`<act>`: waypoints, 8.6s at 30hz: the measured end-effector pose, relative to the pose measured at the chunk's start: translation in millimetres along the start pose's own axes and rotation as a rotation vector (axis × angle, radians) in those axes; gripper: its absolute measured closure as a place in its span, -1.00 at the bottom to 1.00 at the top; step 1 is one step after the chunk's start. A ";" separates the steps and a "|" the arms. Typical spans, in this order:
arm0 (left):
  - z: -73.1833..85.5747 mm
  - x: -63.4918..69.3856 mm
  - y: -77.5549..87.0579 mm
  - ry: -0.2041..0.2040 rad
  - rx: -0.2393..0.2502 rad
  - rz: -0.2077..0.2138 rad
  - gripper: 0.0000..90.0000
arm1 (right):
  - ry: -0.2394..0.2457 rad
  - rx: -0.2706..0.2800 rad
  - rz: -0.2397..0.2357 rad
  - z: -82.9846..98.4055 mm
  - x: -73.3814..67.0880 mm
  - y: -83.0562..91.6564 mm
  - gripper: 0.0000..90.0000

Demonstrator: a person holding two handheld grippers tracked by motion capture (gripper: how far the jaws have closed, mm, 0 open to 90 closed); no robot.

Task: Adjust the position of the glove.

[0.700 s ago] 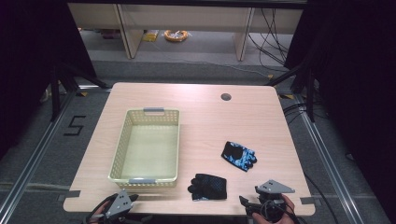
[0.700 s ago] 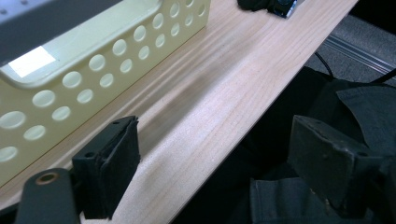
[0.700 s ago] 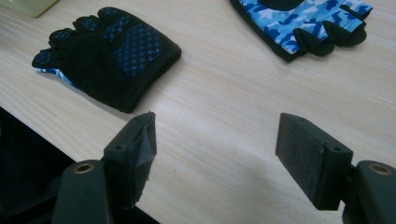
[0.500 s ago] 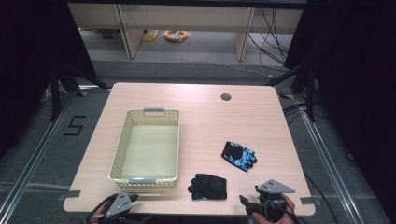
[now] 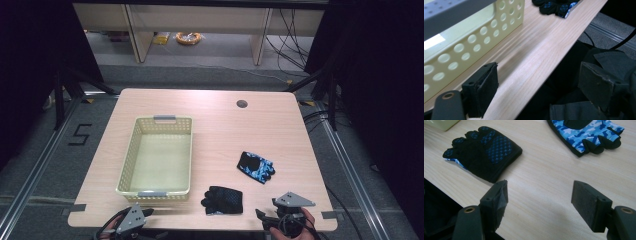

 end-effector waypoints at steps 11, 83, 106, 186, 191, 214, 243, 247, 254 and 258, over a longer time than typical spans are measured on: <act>-14.9 13.2 -11.2 -0.022 0.026 0.039 -0.65 | -0.008 0.036 -0.021 -9.2 -3.2 2.6 -0.25; -88.7 65.1 -135.0 -0.244 -0.068 0.109 0.86 | 0.024 -0.054 -0.163 -41.5 -2.4 -43.6 0.89; -69.3 57.0 -84.0 -0.126 -0.031 0.138 -0.06 | 0.143 -0.057 0.130 -54.2 58.2 -26.0 1.00; -27.3 39.1 -42.7 -0.045 -0.075 0.126 -0.30 | 0.191 -0.119 0.049 -137.2 54.6 -123.9 0.56; -27.8 39.3 -43.2 -0.058 -0.070 0.136 -0.30 | 0.177 -0.104 0.035 -135.5 62.4 -128.9 0.33; -29.2 36.7 -42.0 -0.056 -0.063 0.129 -0.30 | 0.077 -0.180 -0.159 -116.3 66.9 -125.0 0.92; -29.3 36.5 -40.4 -0.052 -0.068 0.117 -0.36 | -0.174 0.201 -0.362 -127.8 -6.3 -7.7 0.92; -29.8 36.1 -41.0 -0.055 -0.065 0.115 -0.38 | -0.170 0.206 -0.383 -122.9 -16.5 -0.1 0.92; -29.9 36.2 -41.0 -0.053 -0.065 0.114 -0.39 | -0.161 0.218 -0.392 -113.3 -28.0 6.6 0.92; -29.9 39.3 -42.2 -0.015 -0.054 0.124 -0.39 | -0.174 0.220 -0.416 -108.0 -36.4 11.2 0.92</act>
Point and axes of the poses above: each handheld gripper's, and its own axes: y roughly backward along the jaws, z roughly out of its underside, x roughly to its right, the point moved 9 cm from there along -y, roughly forward along the jaws, and after that the axes turned 3 degrees about z, right-handed, at the moved point
